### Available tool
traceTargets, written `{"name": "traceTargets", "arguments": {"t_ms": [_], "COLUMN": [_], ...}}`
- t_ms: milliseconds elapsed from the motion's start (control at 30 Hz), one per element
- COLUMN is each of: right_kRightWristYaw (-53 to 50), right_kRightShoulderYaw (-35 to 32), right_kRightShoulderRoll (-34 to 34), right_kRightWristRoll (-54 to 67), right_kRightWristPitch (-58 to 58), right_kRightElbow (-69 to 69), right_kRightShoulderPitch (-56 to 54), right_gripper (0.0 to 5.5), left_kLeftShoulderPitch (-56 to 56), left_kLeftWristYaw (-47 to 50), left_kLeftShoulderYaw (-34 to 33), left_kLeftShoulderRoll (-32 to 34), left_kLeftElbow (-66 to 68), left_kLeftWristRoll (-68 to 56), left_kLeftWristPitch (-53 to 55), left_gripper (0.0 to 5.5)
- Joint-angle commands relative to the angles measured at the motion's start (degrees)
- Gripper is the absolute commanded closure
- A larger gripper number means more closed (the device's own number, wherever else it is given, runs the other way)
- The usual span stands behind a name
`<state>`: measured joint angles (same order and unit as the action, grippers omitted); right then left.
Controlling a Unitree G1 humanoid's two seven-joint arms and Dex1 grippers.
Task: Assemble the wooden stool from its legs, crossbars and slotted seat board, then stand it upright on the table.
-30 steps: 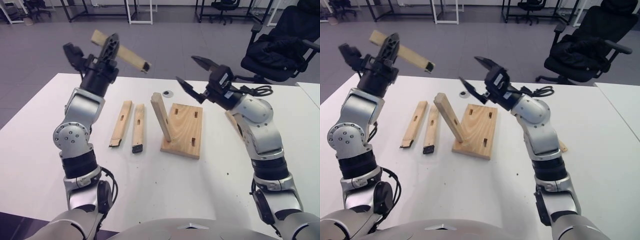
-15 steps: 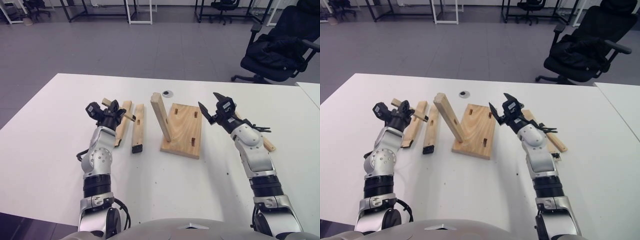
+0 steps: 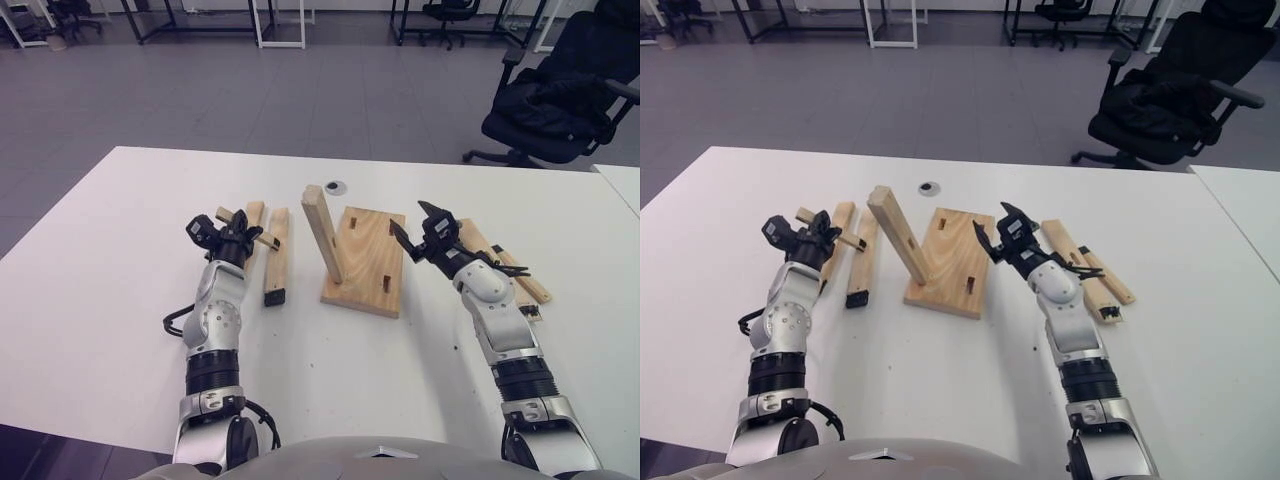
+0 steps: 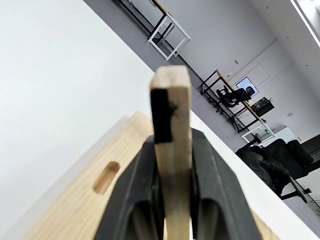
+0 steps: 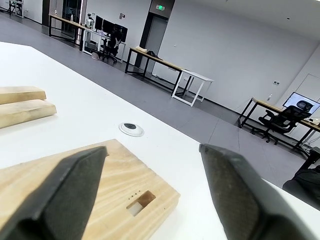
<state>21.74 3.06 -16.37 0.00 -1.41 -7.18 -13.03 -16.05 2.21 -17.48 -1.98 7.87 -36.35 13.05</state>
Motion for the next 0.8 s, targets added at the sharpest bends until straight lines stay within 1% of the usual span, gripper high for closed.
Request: {"name": "traceTargets", "arguments": {"t_ms": [33,200,300,467,633,700,800], "right_kRightWristYaw": [-0.2,-0.2,-0.3,-0.9,-1.8,-2.1,-2.4], "right_kRightShoulderYaw": [0.4,0.7,0.9,1.7,1.6,1.6,1.7], "right_kRightShoulderRoll": [0.5,1.0,1.0,0.7,0.4,0.0,-0.7], "right_kRightWristRoll": [0.0,-0.3,-0.8,-2.3,-3.5,-4.1,-5.2], "right_kRightWristPitch": [-0.4,-0.4,-0.6,-1.0,-1.7,-2.0,-2.6], "right_kRightElbow": [-0.6,-0.8,-1.0,-0.8,-0.9,-1.3,-1.7], "right_kRightShoulderPitch": [0.3,0.2,0.4,0.8,1.0,0.8,0.2], "right_gripper": [2.06,2.06,2.06,2.06,2.06,2.06,2.06], "left_kLeftShoulderPitch": [-0.9,-1.7,-0.5,4.0,9.8,11.2,13.7], "left_kLeftWristYaw": [-1.0,-1.5,-0.6,2.7,5.0,3.4,-1.6], "left_kLeftShoulderYaw": [1.0,2.6,4.7,10.1,11.5,12.6,16.9], "left_kLeftShoulderRoll": [0.1,-0.5,-0.1,3.6,5.5,5.9,8.1], "left_kLeftElbow": [2.5,5.2,5.6,4.6,1.8,2.5,4.5], "left_kLeftWristRoll": [4.1,7.6,11.6,23.5,29.9,30.5,32.5], "left_kLeftWristPitch": [-3.2,-5.3,-5.4,-4.2,-2.9,-0.9,1.8], "left_gripper": [5.11,5.11,5.11,5.11,5.11,5.11,5.11]}}
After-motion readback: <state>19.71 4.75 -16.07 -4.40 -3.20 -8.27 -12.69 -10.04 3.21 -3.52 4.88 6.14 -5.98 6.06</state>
